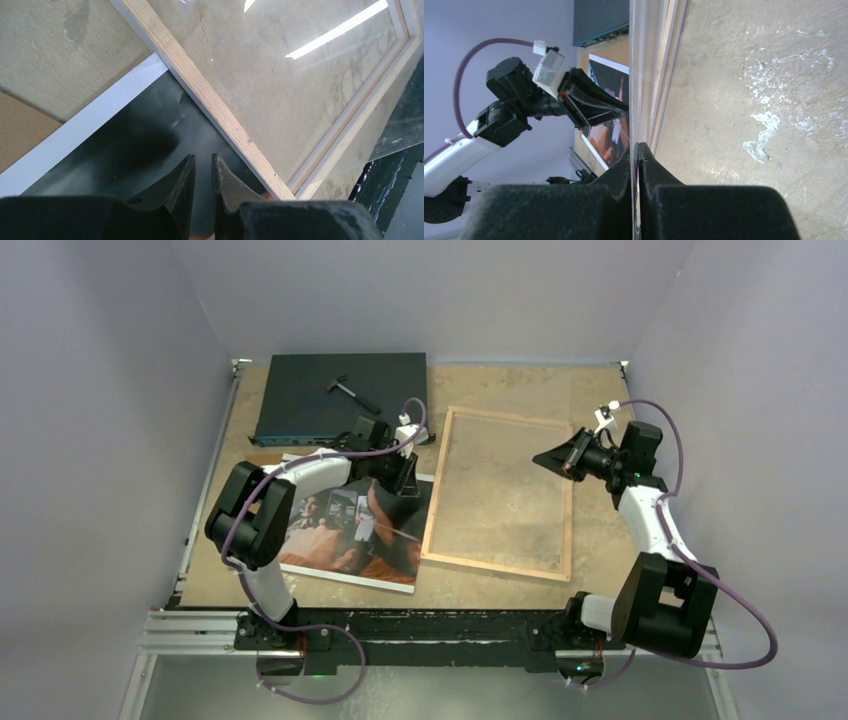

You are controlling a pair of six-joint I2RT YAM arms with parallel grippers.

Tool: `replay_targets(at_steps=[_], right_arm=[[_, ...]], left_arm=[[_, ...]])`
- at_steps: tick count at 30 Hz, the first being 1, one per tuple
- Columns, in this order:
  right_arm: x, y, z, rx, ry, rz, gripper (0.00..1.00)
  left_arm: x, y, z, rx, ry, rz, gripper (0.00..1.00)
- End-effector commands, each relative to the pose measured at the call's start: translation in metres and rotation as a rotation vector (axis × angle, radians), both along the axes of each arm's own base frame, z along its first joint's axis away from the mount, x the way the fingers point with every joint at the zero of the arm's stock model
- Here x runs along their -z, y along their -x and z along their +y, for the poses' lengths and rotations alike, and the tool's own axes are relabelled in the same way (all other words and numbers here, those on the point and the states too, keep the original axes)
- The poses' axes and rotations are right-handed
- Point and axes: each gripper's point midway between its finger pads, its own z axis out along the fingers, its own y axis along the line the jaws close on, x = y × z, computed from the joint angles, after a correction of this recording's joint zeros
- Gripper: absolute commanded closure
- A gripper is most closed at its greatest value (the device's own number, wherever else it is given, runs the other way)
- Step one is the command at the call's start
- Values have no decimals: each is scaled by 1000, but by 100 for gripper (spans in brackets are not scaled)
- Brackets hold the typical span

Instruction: Put the photo into the frame

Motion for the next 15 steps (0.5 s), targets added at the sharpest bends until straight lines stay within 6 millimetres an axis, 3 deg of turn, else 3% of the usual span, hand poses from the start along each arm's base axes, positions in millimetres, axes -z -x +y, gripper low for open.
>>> replay_targets(at_steps=[1,6,15], right_arm=[[-42,3,9,-46,-43,-119,100],[-53,2,7,-30,-39,-138,100],[-20,5,5,-12,-21,-82,100]], left_arm=[[5,7,-11,39,26,-6,85],[7,14,-18,55,29,4,87],[8,16,-18,57,25,12,93]])
